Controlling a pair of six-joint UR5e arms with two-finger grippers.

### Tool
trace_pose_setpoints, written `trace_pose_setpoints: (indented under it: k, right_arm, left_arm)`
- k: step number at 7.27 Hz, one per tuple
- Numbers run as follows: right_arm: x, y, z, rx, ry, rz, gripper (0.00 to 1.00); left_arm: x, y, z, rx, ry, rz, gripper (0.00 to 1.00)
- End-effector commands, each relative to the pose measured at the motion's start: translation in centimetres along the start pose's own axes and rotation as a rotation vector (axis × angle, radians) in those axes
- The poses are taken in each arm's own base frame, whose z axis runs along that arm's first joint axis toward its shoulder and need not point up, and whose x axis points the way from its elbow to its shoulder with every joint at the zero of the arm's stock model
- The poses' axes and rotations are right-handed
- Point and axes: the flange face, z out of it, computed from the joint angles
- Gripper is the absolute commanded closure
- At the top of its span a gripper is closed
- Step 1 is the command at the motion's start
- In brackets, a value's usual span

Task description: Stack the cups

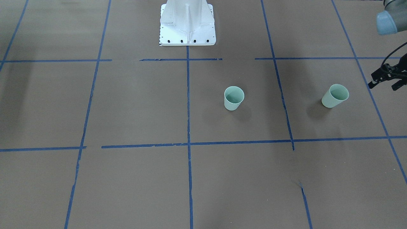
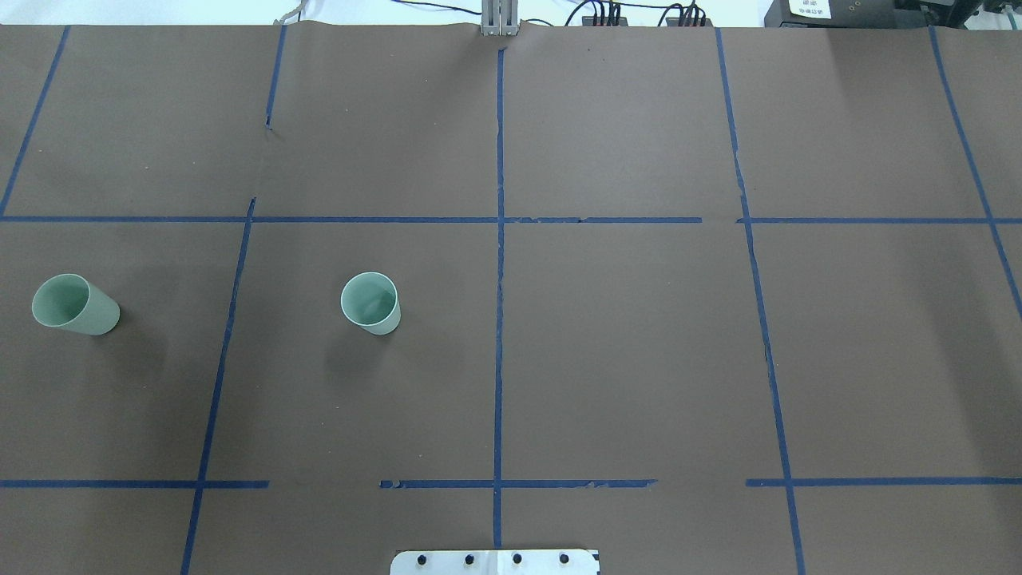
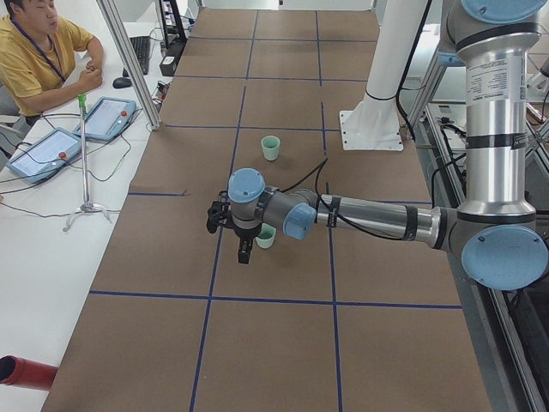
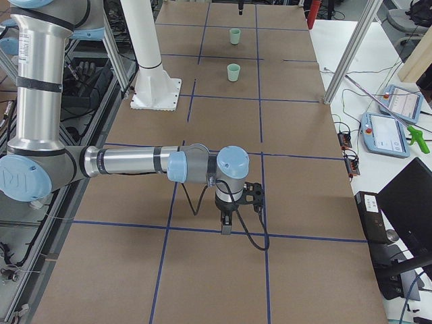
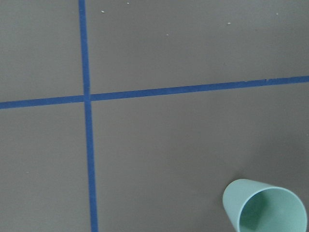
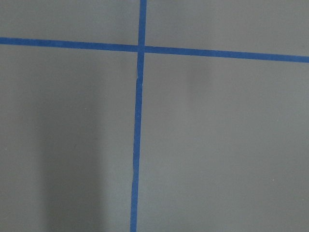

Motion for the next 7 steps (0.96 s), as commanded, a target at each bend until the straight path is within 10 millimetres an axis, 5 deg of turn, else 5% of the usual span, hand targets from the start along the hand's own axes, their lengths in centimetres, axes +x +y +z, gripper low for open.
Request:
trace_pose_setpoints:
  k: [1,3,7]
  right_arm:
    - [0.0,0.0,0.0,0.0,0.0,0.001,0.0]
    - [0.0,0.1,0.1,-0.002,0.0,0.0,0.0]
    - [0.0,0.0,0.0,0.0,0.0,-0.001,0.0]
  left_arm:
    - [3.6,1.0,3.4,0.036,-0.002,-0.047,0.0]
    - [4.9,1.7,5.7,0.036,-0.001,-0.059,0.01]
    - [4.3,2.4,8.3,0.012,-0.046,-0.052,0.07]
